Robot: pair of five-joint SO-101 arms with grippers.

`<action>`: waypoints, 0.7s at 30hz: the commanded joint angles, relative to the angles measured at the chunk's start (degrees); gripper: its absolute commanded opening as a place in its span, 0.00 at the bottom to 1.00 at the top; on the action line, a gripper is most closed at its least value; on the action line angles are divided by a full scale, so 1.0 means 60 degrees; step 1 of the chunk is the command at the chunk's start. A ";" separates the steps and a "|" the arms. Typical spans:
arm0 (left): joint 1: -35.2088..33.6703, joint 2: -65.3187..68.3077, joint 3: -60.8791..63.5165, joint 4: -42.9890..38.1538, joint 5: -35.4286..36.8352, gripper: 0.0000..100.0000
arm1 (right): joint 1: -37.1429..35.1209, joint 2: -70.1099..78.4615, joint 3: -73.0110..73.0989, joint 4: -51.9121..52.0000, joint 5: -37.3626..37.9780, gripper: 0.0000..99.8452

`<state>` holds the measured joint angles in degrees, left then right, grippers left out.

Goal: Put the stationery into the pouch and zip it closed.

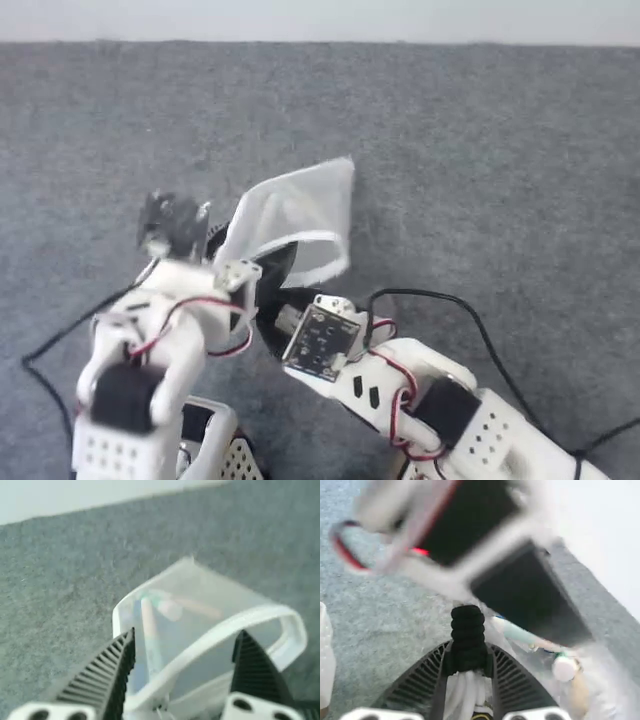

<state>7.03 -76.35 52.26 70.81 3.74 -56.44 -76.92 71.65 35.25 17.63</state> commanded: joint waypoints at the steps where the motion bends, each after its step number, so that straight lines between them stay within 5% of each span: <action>1: 0.0015 -0.1407 0.0081 -0.0059 -0.0044 0.29 | 0.0476 -0.0842 -0.0703 0.0066 0.0029 0.00; 21: -0.0879 -0.2037 0.0286 -0.0220 0.0293 0.29 | 0.3480 -0.1722 -0.0879 -0.0901 -0.0894 0.00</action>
<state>2.11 -87.96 54.46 70.81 4.53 -37.54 -85.10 71.21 31.91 13.23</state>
